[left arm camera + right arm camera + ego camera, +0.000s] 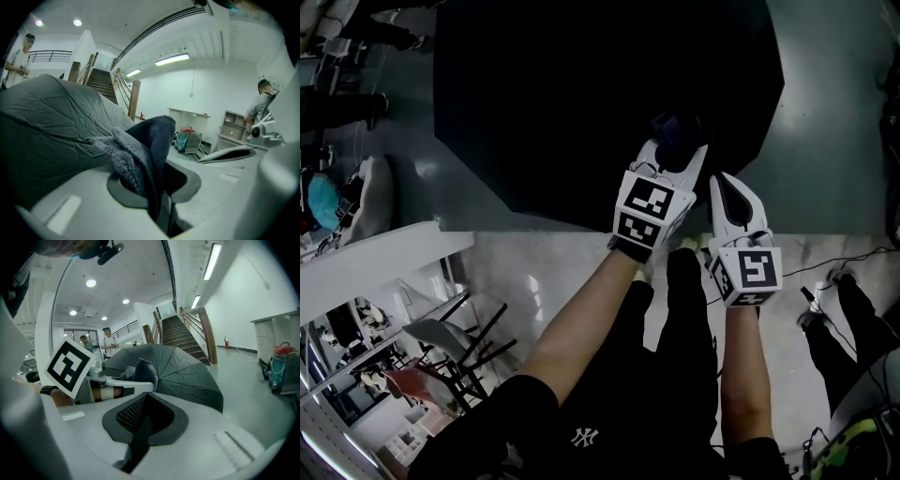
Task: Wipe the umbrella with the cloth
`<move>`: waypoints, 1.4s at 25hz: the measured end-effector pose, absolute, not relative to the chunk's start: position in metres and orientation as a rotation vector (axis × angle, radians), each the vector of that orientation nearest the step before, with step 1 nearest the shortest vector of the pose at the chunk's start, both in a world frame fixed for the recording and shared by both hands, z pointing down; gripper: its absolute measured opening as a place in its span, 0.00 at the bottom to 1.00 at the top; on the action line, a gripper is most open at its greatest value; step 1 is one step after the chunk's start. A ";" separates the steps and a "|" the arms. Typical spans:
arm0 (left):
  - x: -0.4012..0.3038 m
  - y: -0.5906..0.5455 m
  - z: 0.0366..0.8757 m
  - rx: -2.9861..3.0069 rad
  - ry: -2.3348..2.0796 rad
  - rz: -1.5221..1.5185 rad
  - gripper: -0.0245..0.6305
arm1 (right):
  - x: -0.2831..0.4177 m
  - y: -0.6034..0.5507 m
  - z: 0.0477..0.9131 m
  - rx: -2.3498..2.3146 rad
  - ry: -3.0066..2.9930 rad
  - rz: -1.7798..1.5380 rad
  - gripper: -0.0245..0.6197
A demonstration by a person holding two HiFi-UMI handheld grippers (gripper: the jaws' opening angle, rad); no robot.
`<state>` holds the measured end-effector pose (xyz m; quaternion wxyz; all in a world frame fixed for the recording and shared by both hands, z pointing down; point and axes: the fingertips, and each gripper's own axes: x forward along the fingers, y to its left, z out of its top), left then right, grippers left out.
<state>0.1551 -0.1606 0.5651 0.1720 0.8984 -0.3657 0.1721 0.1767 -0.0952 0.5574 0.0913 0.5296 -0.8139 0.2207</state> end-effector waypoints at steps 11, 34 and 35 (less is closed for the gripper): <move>0.124 -0.096 0.504 2.606 -0.931 0.393 0.30 | 0.154 -0.070 0.509 1.636 -2.456 0.692 0.08; 0.020 -0.004 0.348 2.621 -1.000 0.259 0.30 | 0.060 -0.010 0.357 1.552 -2.582 0.520 0.08; 0.016 -0.001 0.341 2.625 -1.003 0.250 0.30 | 0.057 -0.009 0.351 1.550 -2.588 0.509 0.08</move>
